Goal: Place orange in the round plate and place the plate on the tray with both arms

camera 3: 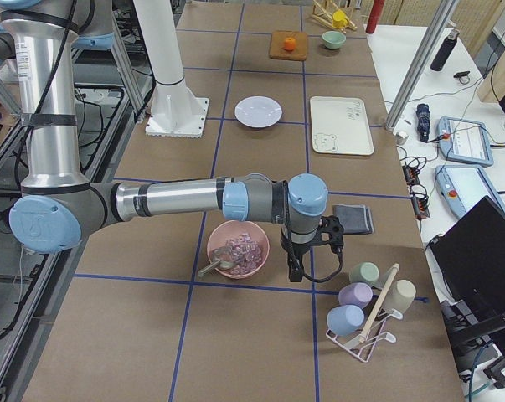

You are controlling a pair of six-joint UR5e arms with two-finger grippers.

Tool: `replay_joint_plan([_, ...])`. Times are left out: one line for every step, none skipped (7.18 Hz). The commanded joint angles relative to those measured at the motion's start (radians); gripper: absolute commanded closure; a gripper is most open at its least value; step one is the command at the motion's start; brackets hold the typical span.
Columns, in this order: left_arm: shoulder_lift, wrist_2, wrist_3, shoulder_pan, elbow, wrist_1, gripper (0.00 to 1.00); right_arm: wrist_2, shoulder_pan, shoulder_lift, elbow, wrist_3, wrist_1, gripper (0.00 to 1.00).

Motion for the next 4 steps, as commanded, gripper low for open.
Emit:
replay_joint_plan([0.002,0.0,-0.002,0.0,0.0,0.0,0.02,0.0,0.0,-0.001,0.0,0.0,0.0,0.0])
replay_joint_plan([0.003,0.0,-0.002,0.0,0.0,0.0,0.02,0.0,0.0,0.001,0.0,0.0,0.0,0.0])
replay_joint_plan([0.003,0.0,-0.003,0.0,-0.001,0.0,0.02,0.0,0.0,0.001,0.0,0.0,0.0,0.0])
replay_joint_plan([0.003,-0.002,-0.002,0.0,-0.004,0.0,0.02,0.001,0.0,0.001,0.0,0.0,0.0,0.0])
